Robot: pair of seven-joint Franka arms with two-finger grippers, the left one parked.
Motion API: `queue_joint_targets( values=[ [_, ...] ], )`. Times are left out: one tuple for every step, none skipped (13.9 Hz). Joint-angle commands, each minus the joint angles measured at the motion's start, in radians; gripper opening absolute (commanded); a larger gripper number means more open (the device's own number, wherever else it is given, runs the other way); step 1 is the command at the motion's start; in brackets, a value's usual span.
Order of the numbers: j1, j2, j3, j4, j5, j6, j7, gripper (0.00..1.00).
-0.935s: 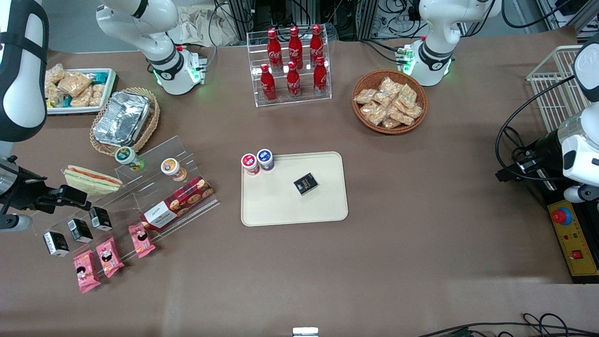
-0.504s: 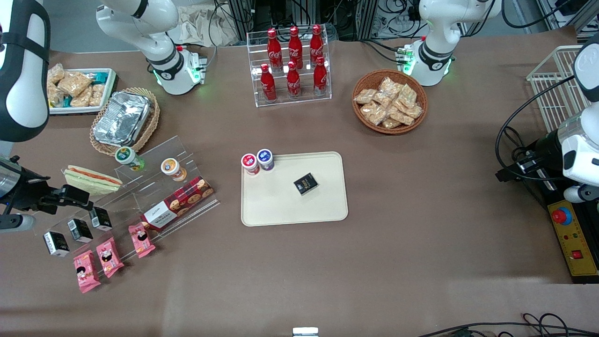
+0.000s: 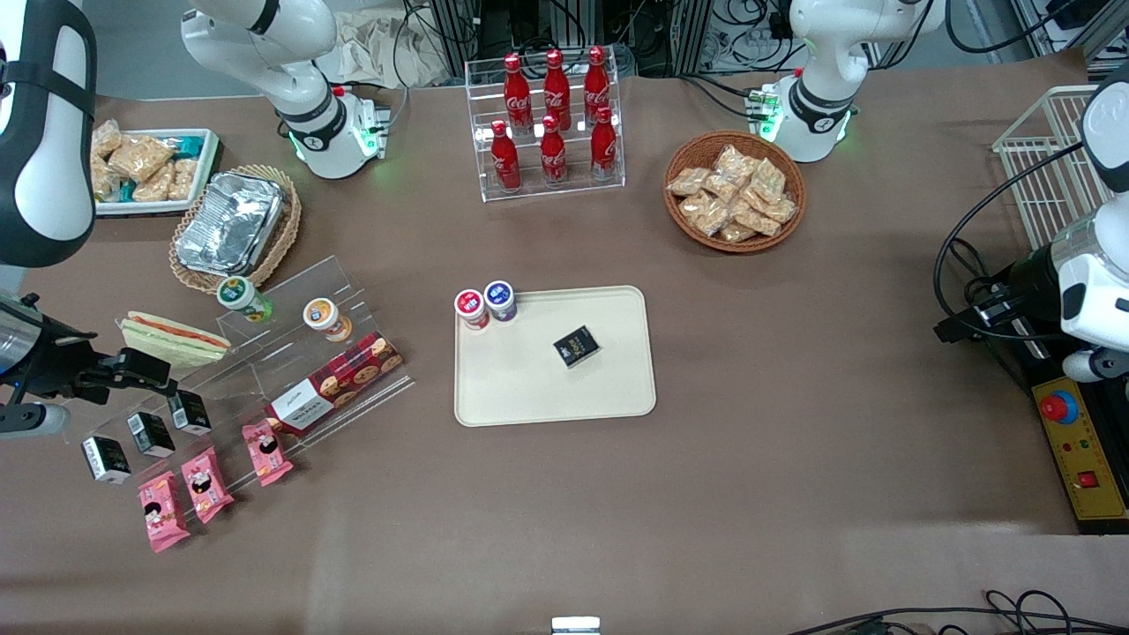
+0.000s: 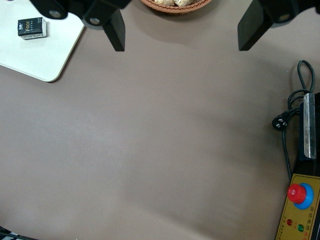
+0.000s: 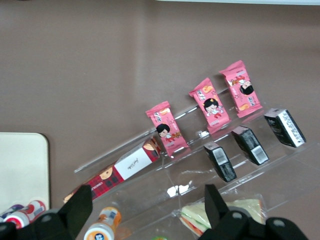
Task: Place sandwich on tray
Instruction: 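Move the right gripper toward the wrapped sandwich on the acrylic stand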
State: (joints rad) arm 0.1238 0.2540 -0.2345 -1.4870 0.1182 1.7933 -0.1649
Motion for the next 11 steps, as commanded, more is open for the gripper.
queue_joint_targets(
  values=[
    [-0.006,-0.041,0.0,0.001,-0.099,-0.102,-0.03,1.0],
    [-0.006,-0.058,0.001,-0.001,-0.124,-0.13,-0.036,1.0],
    [-0.012,-0.067,-0.003,-0.006,-0.124,-0.146,-0.036,1.0],
    [-0.016,-0.073,-0.006,-0.009,-0.123,-0.156,-0.033,1.0],
    [-0.03,-0.079,-0.005,-0.01,-0.123,-0.164,-0.027,1.0],
    [-0.032,-0.082,-0.005,-0.016,-0.123,-0.172,-0.022,1.0],
    [-0.033,-0.094,-0.005,-0.03,-0.121,-0.173,-0.021,1.0],
    [-0.033,-0.116,-0.005,-0.062,-0.121,-0.163,-0.021,1.0],
    [-0.033,-0.145,-0.005,-0.105,-0.121,-0.141,-0.021,1.0],
    [-0.033,-0.179,-0.005,-0.16,-0.121,-0.1,-0.021,1.0],
    [-0.033,-0.212,-0.005,-0.217,-0.121,-0.059,-0.021,1.0]
  ],
)
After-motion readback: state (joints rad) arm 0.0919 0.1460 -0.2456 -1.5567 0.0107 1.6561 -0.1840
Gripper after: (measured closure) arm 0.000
